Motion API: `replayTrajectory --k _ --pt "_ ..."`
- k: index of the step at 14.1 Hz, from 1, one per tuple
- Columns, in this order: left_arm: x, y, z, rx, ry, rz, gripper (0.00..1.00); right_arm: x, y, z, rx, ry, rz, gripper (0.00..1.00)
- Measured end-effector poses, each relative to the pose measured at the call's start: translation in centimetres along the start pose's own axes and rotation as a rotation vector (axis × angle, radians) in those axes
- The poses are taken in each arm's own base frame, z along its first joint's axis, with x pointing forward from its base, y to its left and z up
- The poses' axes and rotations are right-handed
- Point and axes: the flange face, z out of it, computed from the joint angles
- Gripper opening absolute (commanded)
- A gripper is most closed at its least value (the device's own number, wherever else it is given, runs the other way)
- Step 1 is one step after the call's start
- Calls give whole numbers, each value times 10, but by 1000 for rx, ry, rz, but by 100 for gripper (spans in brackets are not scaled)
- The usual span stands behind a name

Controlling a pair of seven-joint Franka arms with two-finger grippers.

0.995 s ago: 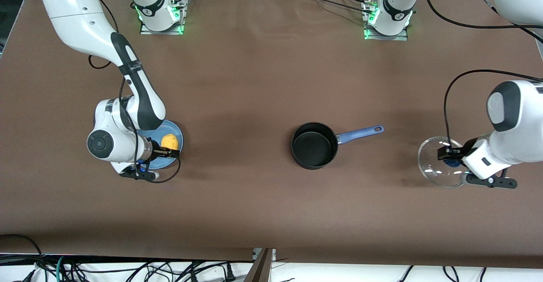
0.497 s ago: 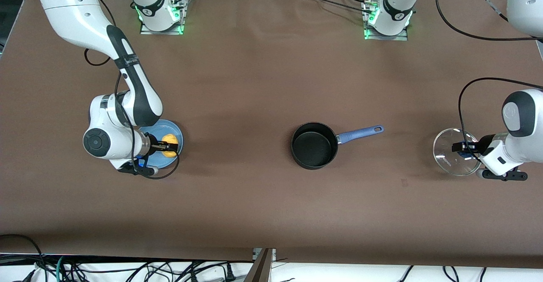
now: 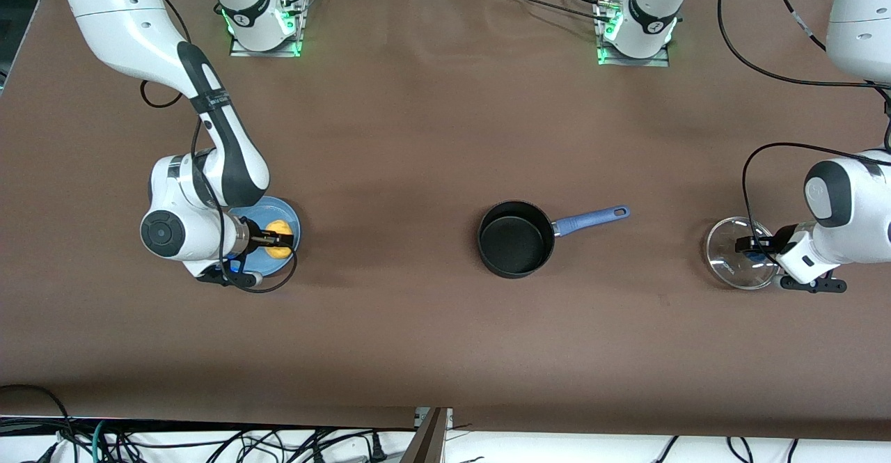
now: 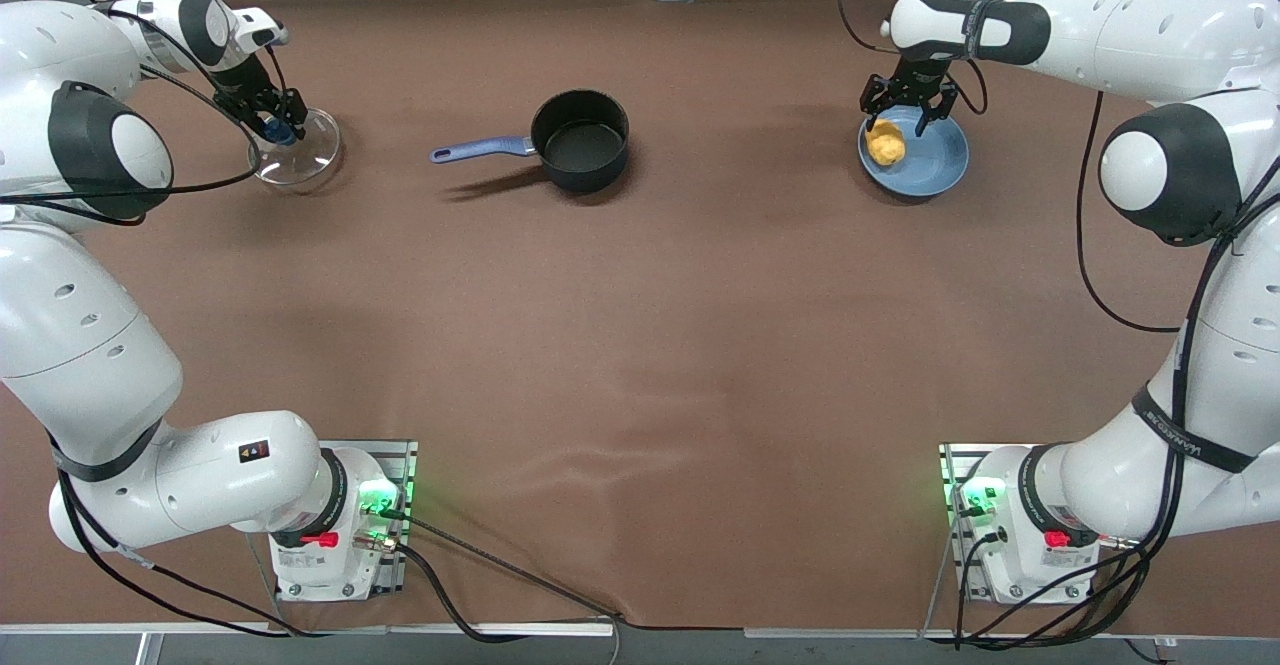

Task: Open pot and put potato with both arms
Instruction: 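Set the lid on the table with the left gripper, then grasp the yellow potato with the right gripper while the left gripper withdraws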

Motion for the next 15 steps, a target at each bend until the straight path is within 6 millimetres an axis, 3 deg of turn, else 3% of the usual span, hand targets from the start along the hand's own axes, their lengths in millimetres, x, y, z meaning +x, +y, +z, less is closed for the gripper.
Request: replayTrajectory --k 1,2,3,4,6,8,10,12,13,15 --pt "0 0 0 0 0 4 64 0 0 1 0 0 0 92" --pt "0 0 0 0 0 10 75 0 0 1 0 3 -1 91" --pt "0 0 0 -1 1 21 94 0 -1 3 0 3 -1 91" --pt "0 1 0 0 2 28 100 0 -1 6 0 1 -1 90" --pt "2 1 -7 3 14 33 100 0 0 10 -1 -2 0 87" --pt "3 6 -28 9 35 41 100 1 0 12 -1 -3 0 83" --pt "1 23 -74 11 50 56 100 1 0 13 -2 -5 0 83" --pt "-10 52 -144 7 33 25 100 0 0 14 -2 -6 0 79" --pt "-21 69 -185 6 26 -13 100 0 0 14 -2 -6 0 78" --pt "-44 94 -249 -17 35 -61 100 1 -1 15 -2 -6 -1 75"
